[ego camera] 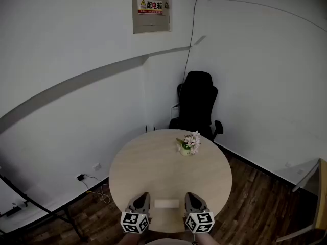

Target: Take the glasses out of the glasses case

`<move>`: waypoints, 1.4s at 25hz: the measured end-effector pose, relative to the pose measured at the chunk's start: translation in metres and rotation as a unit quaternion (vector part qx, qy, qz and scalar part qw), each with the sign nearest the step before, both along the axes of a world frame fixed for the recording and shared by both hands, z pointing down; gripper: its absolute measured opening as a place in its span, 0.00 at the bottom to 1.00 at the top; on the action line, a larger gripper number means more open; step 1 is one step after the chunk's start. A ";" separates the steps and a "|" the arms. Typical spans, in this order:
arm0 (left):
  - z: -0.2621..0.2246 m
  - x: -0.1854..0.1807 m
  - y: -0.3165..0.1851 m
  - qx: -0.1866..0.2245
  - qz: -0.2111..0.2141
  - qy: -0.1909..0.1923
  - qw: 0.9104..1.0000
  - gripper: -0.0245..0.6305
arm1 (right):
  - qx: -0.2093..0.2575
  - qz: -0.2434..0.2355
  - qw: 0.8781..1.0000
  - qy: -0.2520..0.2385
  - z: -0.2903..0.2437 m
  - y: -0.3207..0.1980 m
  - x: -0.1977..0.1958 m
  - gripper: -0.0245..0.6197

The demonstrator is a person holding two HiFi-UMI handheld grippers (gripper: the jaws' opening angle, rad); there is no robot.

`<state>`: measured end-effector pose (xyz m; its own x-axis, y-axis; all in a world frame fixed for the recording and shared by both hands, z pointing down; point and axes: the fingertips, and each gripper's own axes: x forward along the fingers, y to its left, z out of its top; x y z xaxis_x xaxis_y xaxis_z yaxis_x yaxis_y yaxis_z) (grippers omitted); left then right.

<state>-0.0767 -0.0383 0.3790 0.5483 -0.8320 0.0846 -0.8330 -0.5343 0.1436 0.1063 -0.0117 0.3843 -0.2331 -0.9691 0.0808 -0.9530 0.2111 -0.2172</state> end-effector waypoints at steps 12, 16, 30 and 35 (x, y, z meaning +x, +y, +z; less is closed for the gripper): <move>0.002 -0.001 -0.006 -0.007 0.004 0.005 1.000 0.04 | -0.002 -0.001 1.000 -0.001 0.001 -0.006 -0.002 0.06; 0.002 -0.001 -0.006 -0.009 0.004 0.006 1.000 0.04 | -0.003 0.004 1.000 -0.003 0.002 -0.007 -0.001 0.06; 0.012 -0.006 -0.008 -0.020 0.001 0.002 1.000 0.04 | -0.011 0.004 1.000 -0.011 0.010 -0.008 -0.003 0.06; 0.020 -0.005 -0.012 -0.028 0.002 -0.006 1.000 0.04 | -0.024 0.005 1.000 -0.007 0.020 -0.012 -0.002 0.06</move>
